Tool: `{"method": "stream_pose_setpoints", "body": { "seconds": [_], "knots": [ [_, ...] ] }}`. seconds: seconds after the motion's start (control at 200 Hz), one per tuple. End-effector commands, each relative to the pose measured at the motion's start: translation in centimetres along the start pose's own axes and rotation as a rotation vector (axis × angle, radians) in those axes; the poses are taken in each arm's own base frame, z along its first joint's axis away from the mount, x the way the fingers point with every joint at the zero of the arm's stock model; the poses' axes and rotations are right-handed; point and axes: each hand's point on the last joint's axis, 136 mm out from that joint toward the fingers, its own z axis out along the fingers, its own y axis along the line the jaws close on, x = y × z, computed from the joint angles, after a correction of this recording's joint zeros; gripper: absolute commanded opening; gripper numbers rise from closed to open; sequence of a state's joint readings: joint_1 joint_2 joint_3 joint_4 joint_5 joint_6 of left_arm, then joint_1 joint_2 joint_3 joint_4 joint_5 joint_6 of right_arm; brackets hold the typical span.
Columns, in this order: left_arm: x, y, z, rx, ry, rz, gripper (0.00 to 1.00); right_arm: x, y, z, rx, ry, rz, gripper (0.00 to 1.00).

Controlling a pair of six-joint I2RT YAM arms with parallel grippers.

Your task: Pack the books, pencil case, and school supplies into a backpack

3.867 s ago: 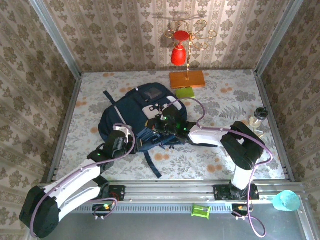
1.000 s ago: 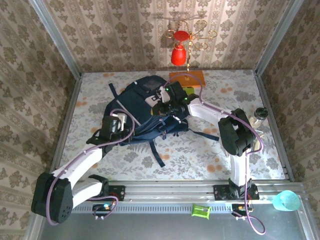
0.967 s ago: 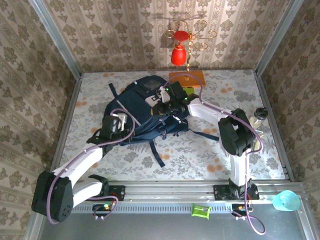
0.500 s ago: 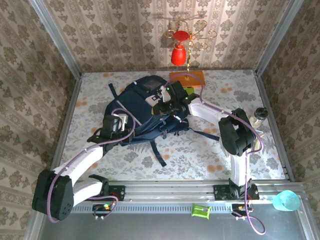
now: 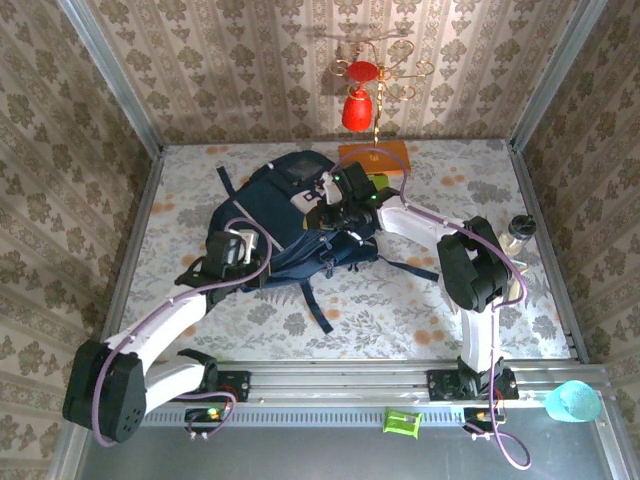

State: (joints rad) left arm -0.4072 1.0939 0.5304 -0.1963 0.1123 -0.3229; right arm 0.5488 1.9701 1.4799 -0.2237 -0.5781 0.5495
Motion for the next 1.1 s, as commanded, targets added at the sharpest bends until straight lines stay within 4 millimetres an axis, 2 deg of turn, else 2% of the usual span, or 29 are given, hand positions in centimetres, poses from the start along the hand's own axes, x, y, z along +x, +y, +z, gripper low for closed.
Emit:
{"method": "stream_pose_setpoints", "body": {
  "seconds": [0.0,0.3,0.38,0.445,0.55,0.705,0.845,0.87,0.93,1.03,1.095],
  "knots": [
    [0.8,-0.1,0.5,0.010,0.032,-0.025,0.31,-1.4,2.3,-1.9,-0.064,-0.053,-0.050,0.00],
    [1.0,0.3,1.2,-0.003,0.039,-0.033,0.22,-1.4,2.1,-1.8,-0.063,-0.050,-0.044,0.00],
    [0.8,0.4,1.2,-0.007,0.030,-0.031,0.13,-1.5,2.1,-1.9,-0.062,-0.052,-0.045,0.00],
    [0.7,0.6,1.1,-0.017,0.018,-0.029,0.00,-1.6,2.1,-2.0,-0.060,-0.053,-0.047,0.00],
    [0.7,1.2,0.8,-0.045,0.003,-0.032,0.00,-1.3,1.7,-2.5,-0.048,-0.041,-0.056,0.00],
    [1.4,0.8,-0.6,-0.037,-0.006,-0.023,0.00,-1.0,-0.7,-4.3,0.012,-0.008,-0.060,0.00],
    [2.4,-0.8,-1.8,0.035,-0.003,-0.007,0.00,-2.2,-2.4,-5.2,0.065,-0.013,-0.062,0.00],
    [2.7,-2.1,-1.9,0.080,0.002,0.013,0.00,-2.5,-2.4,-5.1,0.064,-0.017,-0.062,0.00],
    [2.9,-3.5,-2.1,0.138,0.002,0.017,0.00,-3.2,-1.9,-4.7,0.037,-0.023,-0.053,0.02],
    [2.8,-5.1,-2.2,0.198,-0.003,0.021,0.00,-3.3,-0.3,-3.6,-0.050,-0.009,-0.041,0.13],
    [2.7,-5.6,-2.2,0.212,-0.007,0.027,0.00,-2.8,-0.4,-3.6,-0.033,0.007,-0.042,0.21]
  ]
}}
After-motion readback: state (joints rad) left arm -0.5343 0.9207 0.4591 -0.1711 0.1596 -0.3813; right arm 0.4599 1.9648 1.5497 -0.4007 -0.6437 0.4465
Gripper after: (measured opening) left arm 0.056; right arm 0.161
